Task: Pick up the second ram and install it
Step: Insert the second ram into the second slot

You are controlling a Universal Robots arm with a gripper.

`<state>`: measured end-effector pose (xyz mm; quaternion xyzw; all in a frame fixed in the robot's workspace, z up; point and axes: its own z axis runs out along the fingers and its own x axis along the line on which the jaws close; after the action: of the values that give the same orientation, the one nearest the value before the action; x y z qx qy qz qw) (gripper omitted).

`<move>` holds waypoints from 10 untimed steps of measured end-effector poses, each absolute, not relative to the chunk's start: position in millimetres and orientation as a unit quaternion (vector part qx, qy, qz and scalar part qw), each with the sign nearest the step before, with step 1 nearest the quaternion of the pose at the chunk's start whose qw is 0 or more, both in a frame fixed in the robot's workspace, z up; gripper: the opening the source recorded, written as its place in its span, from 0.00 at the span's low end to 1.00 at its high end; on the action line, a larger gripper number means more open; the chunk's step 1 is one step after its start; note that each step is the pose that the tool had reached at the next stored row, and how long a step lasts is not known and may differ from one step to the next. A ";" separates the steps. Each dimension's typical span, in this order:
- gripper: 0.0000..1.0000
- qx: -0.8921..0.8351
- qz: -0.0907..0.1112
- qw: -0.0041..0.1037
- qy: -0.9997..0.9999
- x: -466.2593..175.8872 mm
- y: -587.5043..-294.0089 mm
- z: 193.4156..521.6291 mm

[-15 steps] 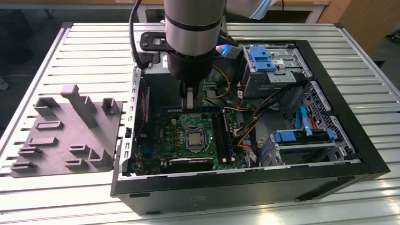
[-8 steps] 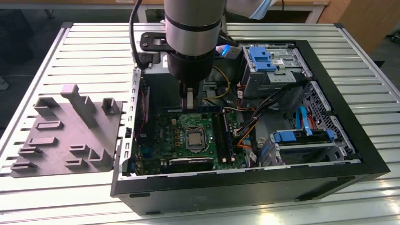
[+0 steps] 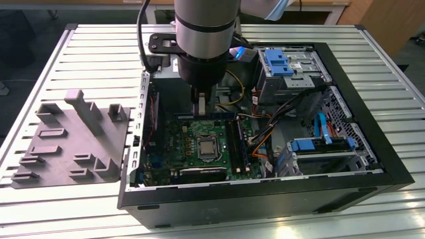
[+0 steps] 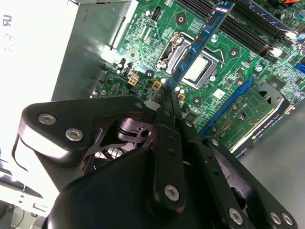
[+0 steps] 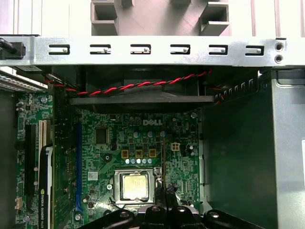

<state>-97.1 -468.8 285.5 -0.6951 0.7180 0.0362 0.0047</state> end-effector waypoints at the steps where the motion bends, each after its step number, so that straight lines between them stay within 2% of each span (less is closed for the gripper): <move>1: 0.12 -0.695 0.036 0.005 0.718 -97.1 -468.8 285.6; 10: 0.12 -0.694 0.036 0.005 0.719 -97.1 -468.8 285.9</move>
<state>-97.1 -468.8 285.9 -0.6938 0.7193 0.0361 0.0048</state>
